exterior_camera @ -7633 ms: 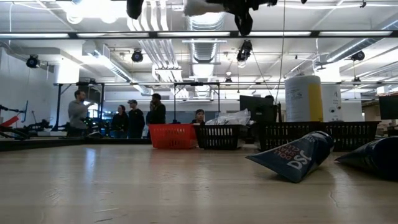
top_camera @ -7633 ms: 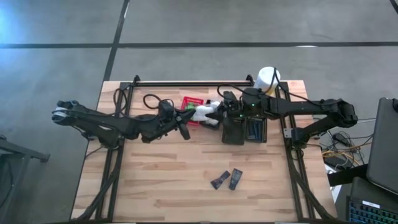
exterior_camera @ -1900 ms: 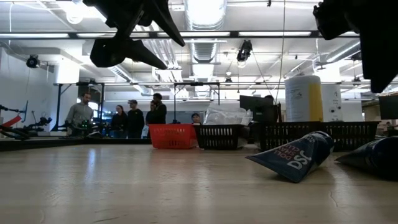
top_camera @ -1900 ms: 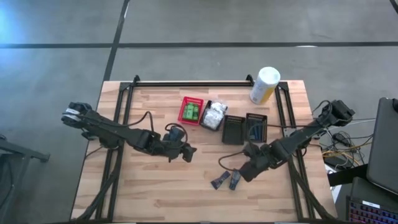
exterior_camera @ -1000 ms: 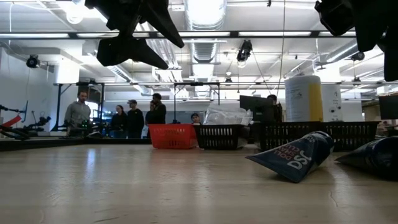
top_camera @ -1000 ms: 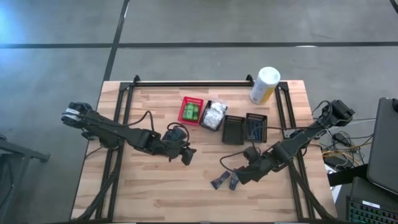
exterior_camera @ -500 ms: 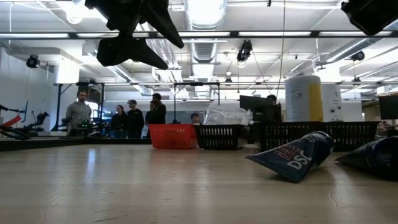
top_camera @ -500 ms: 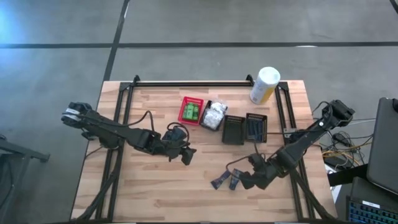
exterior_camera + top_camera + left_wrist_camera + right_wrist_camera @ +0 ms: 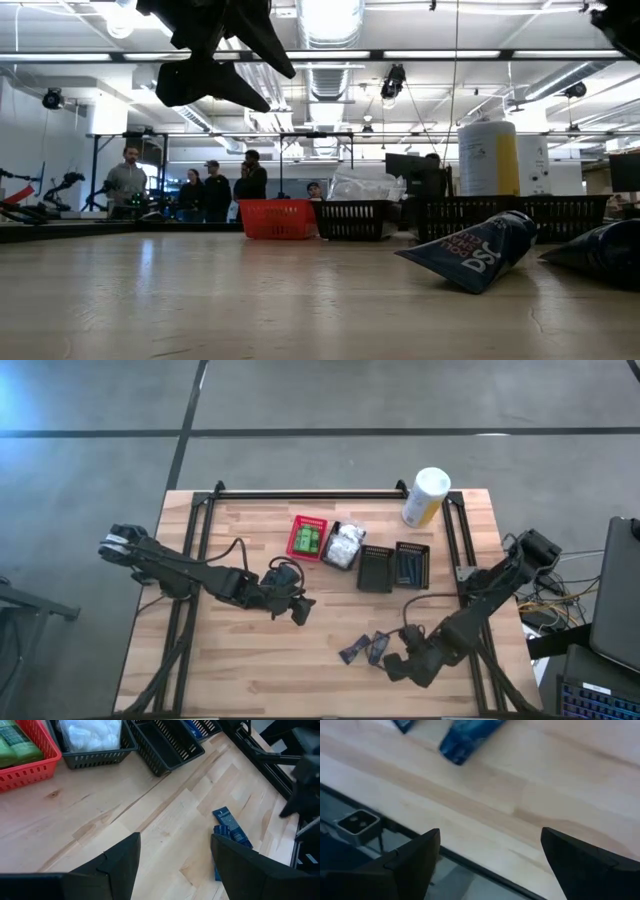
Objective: Pick & Place Travel size toiletries
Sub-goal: Put the shave cream into the middle black bin
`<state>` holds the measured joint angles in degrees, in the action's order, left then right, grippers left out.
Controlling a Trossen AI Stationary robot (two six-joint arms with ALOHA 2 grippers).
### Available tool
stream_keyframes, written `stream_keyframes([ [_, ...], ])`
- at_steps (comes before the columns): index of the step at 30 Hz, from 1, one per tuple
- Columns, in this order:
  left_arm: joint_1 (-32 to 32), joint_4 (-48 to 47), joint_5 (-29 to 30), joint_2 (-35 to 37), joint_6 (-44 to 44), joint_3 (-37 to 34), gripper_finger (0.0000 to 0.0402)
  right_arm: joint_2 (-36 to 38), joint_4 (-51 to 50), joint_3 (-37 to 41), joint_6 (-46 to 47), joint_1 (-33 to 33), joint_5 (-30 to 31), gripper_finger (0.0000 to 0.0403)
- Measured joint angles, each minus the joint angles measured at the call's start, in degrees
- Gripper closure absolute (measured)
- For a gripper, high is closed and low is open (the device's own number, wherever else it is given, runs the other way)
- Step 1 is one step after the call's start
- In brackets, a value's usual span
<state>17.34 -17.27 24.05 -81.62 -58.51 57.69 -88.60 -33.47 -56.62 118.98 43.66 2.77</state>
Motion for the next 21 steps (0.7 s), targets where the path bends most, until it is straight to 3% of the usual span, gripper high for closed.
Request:
stream_keyframes([
  [8, 0.0, 0.13, -0.21, -0.02, 0.23, 0.0, 0.0156, -5.43, 2.86, -2.08, -0.8, -0.11, 0.18, 0.0053],
  [21, 0.05, 3.07, -5.85, -0.02, -0.74, -2.86, 0.0156, -1.73, -4.28, -2.14, -2.15, -0.01, 1.78, 0.0094],
])
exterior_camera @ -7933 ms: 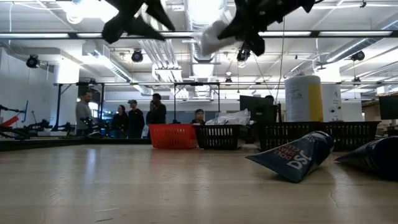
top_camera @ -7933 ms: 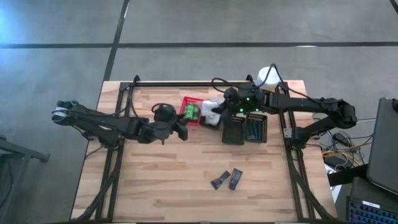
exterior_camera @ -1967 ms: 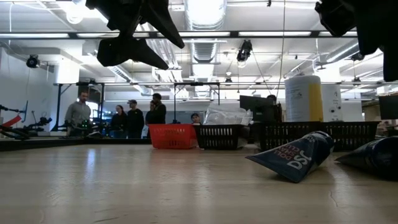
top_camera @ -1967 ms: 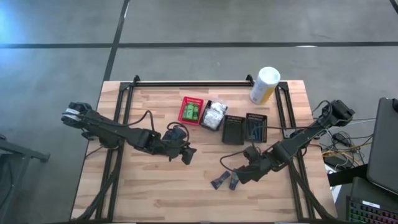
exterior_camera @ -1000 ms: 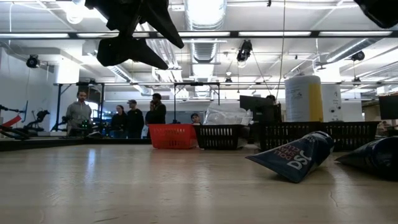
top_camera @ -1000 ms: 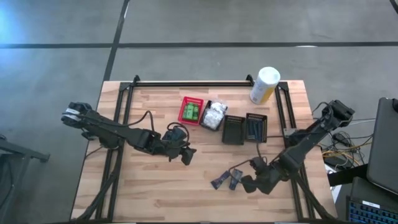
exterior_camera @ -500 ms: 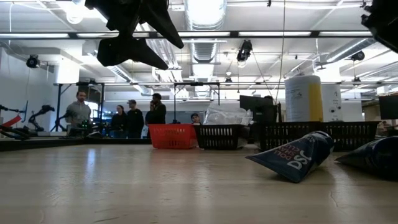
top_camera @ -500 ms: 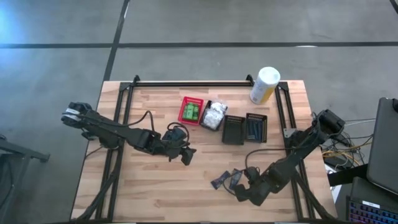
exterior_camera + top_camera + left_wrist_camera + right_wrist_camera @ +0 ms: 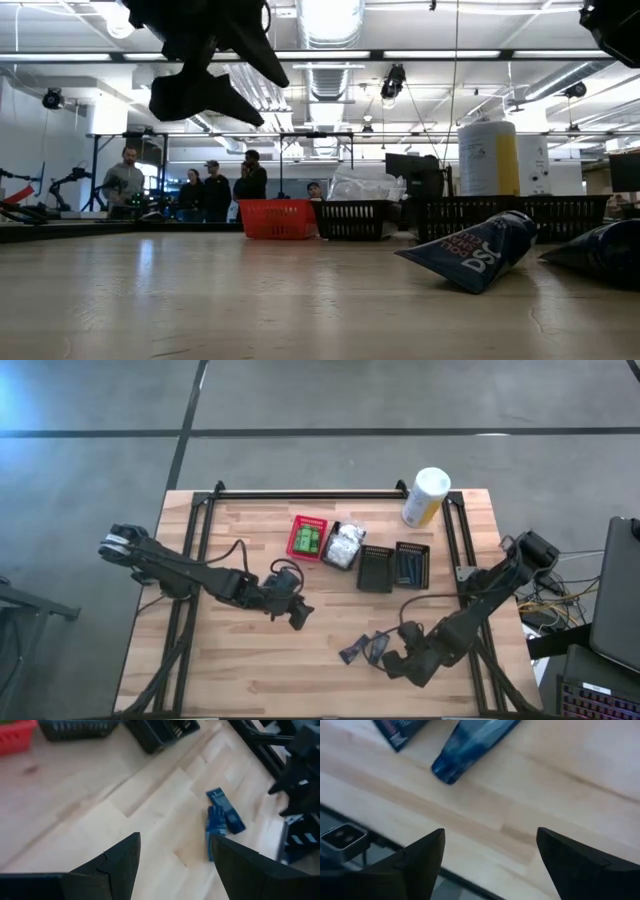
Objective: Pick & Place Travel size toiletries
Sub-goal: Put the shave cream into the middle black bin
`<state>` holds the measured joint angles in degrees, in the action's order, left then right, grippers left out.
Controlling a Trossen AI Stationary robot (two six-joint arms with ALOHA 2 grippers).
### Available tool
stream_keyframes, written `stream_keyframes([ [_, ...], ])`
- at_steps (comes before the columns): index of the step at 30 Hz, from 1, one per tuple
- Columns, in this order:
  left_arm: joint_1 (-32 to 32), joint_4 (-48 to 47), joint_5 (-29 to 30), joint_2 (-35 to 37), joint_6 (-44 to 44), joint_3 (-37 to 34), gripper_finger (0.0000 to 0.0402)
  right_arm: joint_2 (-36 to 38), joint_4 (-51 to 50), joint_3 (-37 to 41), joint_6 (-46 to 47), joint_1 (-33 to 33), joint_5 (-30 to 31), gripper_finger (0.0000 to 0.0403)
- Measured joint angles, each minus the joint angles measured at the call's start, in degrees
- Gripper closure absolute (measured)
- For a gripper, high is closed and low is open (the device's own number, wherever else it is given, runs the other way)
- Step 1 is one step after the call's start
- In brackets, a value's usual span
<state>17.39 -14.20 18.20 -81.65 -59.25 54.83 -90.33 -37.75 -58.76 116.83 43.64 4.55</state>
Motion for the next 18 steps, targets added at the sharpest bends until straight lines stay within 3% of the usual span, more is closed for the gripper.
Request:
stream_keyframes([
  [8, 0.3, 2.75, -1.08, -0.02, -3.36, -2.13, 0.0156, 5.55, -8.93, -0.07, -0.01, 0.0, 0.65, 0.0122],
  [18, 0.34, 2.79, -1.04, -0.02, -3.85, -2.37, 0.0156, 19.0, -19.37, -0.07, 2.71, 0.23, 11.76, 0.0155],
])
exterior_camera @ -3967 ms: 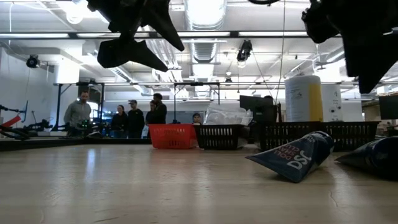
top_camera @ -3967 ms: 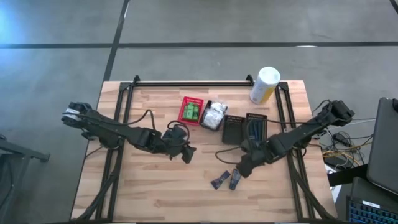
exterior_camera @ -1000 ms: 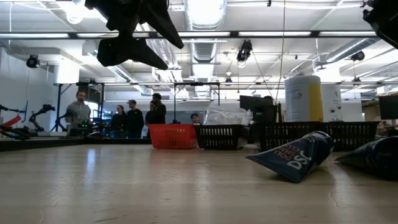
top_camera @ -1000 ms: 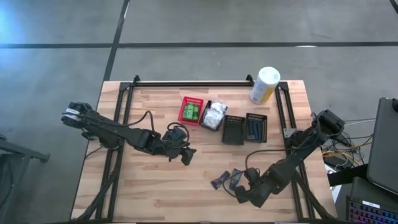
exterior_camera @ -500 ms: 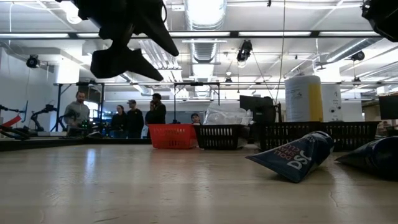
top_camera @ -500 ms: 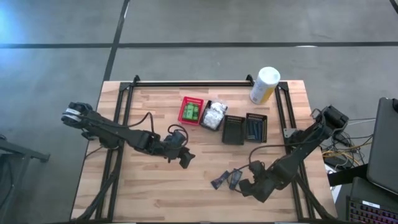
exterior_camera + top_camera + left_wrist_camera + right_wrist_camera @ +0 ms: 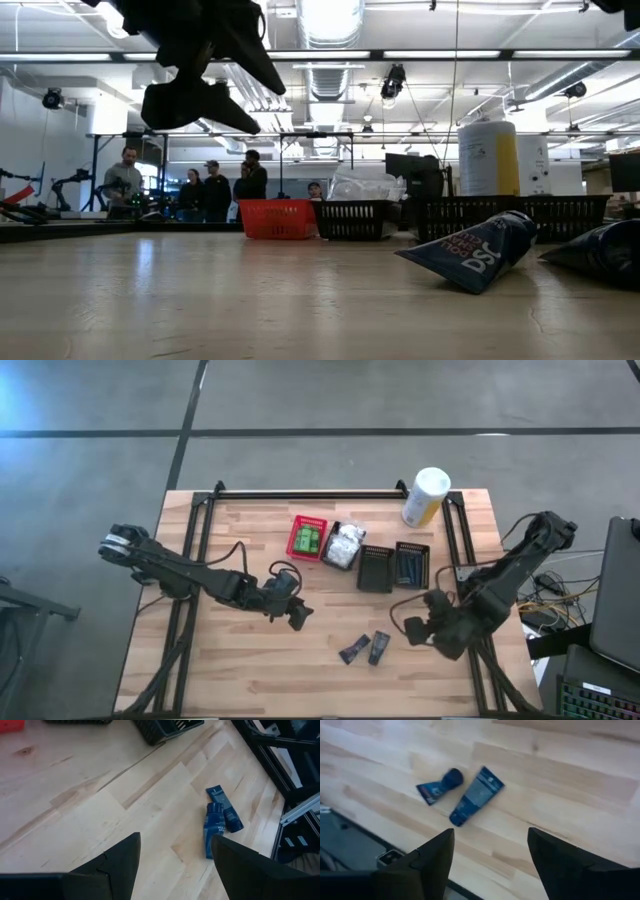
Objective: Pick & Place Travel size toiletries
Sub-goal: Put the shave cream into the middle black bin
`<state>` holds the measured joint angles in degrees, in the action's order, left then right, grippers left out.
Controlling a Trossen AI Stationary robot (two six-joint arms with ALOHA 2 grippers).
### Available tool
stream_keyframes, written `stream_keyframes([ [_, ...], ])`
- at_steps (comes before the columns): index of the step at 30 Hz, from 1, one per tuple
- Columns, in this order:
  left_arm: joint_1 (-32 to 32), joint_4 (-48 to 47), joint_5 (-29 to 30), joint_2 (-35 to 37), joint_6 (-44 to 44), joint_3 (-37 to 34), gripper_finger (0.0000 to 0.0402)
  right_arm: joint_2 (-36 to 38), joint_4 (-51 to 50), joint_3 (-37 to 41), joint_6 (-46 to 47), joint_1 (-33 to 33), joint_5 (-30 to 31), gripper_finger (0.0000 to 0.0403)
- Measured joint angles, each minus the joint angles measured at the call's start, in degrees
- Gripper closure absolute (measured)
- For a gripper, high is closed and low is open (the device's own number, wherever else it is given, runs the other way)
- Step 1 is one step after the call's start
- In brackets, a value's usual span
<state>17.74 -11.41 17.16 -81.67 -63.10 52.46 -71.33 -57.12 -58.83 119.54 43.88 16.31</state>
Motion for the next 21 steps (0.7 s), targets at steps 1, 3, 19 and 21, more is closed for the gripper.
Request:
stream_keyframes([
  [1, 0.0, -0.01, 0.01, 0.0, -0.05, -0.04, 0.0156, 0.48, 0.23, 0.01, -0.94, -0.01, 0.51, 0.0158],
  [3, 0.02, 0.01, 0.01, 0.0, -0.06, -0.1, 0.0156, 0.58, 0.96, 0.18, -1.94, -0.02, 0.88, 0.0162],
  [19, 0.02, 0.07, 0.29, 0.0, 0.03, -0.23, 0.0156, -16.35, 19.38, 0.61, -5.72, -4.99, -1.54, 0.0148],
  [21, 0.02, 0.08, 0.29, 0.0, 0.06, -0.23, 0.0156, -17.74, 21.9, 0.32, -7.2, -6.72, -2.38, 0.0145],
])
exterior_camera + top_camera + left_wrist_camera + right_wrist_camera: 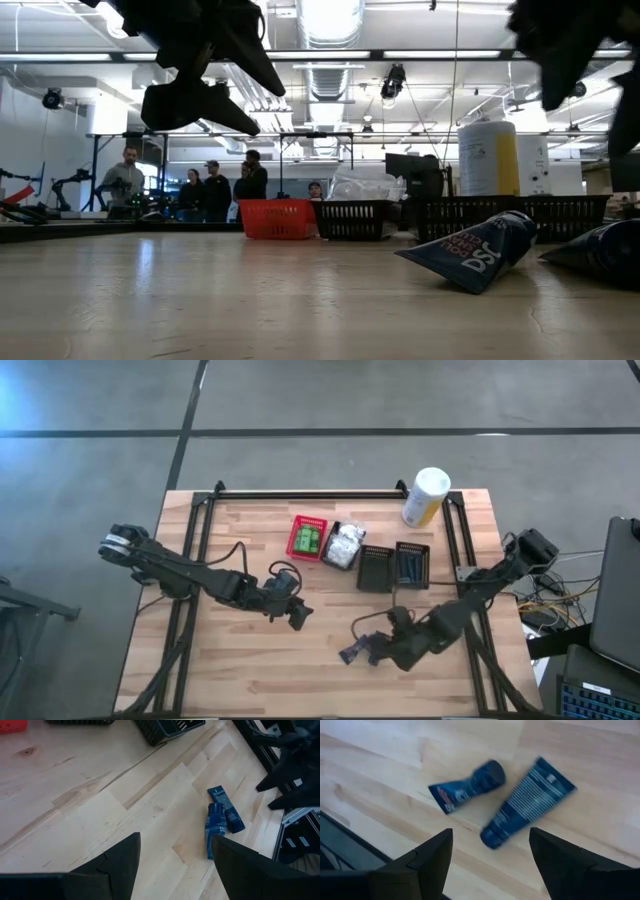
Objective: Pick & Place Travel size toiletries
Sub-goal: Put the shave cream into the middle black bin
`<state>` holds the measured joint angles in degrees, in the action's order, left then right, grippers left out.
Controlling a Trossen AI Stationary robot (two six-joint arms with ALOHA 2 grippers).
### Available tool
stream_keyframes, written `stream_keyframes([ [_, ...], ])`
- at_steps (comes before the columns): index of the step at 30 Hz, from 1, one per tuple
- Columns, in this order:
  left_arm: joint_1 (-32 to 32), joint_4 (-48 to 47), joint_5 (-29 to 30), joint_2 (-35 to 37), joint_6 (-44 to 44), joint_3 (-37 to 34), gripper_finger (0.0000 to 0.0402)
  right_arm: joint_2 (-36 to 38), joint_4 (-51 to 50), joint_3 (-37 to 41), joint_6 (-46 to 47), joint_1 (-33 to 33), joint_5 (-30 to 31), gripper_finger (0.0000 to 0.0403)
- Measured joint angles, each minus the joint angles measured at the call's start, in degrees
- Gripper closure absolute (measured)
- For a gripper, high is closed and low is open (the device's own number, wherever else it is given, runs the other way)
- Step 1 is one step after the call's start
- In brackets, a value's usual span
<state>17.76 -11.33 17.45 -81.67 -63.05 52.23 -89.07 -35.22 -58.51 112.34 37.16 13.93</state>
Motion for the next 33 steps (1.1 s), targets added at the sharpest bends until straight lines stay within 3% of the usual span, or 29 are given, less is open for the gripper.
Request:
stream_keyframes([
  [7, 0.42, -0.02, -0.12, 0.0, 0.03, 0.0, 0.0156, -2.18, 3.04, -0.18, -4.5, -2.84, -0.75, 0.014],
  [14, 0.83, -0.15, -0.24, 0.0, 0.44, 0.0, 0.0156, -1.23, 2.49, -0.23, -4.46, -2.23, -1.45, 0.0161],
  [19, 0.83, -0.16, -0.24, 0.0, 0.44, 0.0, 0.0156, -2.71, 3.17, -0.24, -1.75, -1.91, -8.09, 0.0167],
  [33, 1.18, -0.26, -0.24, 0.02, 1.97, -0.19, 0.0156, -12.5, 3.68, -3.15, 4.45, -1.93, -11.15, 0.0121],
])
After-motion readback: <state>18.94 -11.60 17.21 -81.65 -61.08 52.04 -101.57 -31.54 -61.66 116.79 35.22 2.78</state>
